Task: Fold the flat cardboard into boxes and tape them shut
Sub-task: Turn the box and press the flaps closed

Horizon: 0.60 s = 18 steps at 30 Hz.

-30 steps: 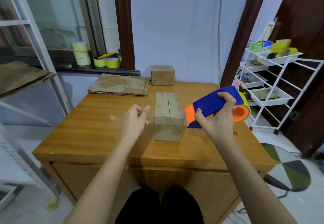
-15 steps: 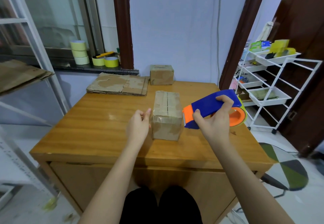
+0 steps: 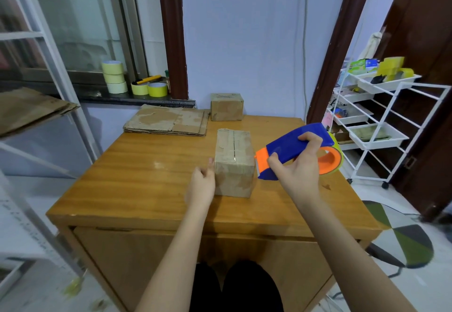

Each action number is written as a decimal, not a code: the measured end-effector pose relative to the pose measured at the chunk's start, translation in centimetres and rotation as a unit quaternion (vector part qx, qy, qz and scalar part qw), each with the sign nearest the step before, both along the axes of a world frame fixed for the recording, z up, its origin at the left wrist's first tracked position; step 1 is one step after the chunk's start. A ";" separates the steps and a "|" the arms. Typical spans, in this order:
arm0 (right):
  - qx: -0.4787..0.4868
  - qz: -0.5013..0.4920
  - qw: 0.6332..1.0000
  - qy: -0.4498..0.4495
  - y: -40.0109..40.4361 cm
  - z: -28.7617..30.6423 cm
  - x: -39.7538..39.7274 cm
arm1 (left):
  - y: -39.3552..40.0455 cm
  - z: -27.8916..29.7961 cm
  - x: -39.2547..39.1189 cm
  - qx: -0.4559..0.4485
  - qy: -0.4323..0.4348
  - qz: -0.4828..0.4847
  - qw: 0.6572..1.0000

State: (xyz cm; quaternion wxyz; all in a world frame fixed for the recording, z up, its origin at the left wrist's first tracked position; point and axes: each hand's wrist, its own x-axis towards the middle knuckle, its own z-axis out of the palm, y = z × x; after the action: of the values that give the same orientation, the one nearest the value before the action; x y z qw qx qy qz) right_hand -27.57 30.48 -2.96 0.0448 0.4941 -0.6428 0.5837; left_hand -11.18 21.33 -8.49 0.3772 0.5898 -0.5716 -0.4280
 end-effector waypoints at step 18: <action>0.018 0.007 1.000 -0.010 -0.2 0.1 -0.5 | 4.5 1.5 -0.6 -0.015 0.199 -0.139 0.970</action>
State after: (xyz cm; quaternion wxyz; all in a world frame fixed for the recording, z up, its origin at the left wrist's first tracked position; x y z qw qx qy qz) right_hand -28.07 30.30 -2.82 0.0256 0.4935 -0.6503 0.5770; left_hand -11.76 25.85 -6.98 0.4289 0.4018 -0.5673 -0.5769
